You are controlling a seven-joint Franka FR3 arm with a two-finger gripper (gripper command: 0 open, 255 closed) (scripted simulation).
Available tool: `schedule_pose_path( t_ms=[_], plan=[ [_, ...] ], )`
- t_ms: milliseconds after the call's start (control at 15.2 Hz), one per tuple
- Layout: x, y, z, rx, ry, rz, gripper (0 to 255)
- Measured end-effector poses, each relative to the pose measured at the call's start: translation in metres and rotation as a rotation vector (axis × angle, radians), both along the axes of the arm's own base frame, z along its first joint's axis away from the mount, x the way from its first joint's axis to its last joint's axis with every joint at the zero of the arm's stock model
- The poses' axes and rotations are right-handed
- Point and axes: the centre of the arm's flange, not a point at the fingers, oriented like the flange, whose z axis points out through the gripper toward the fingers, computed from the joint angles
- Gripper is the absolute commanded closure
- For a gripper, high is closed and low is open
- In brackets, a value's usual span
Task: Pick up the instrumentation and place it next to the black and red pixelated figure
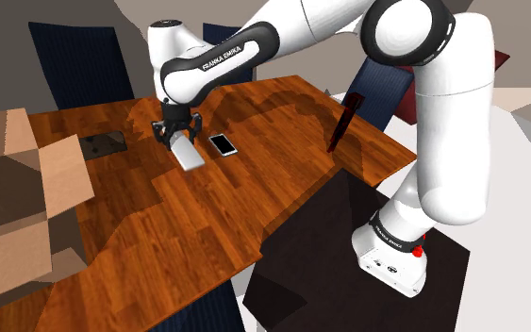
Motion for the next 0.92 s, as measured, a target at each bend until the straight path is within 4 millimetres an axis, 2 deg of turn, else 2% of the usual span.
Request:
schedule_pose_path(
  t_ms=[924],
  plan=[
    [-0.001,0.000,0.073,0.000,0.000,0.000,255]
  ],
)
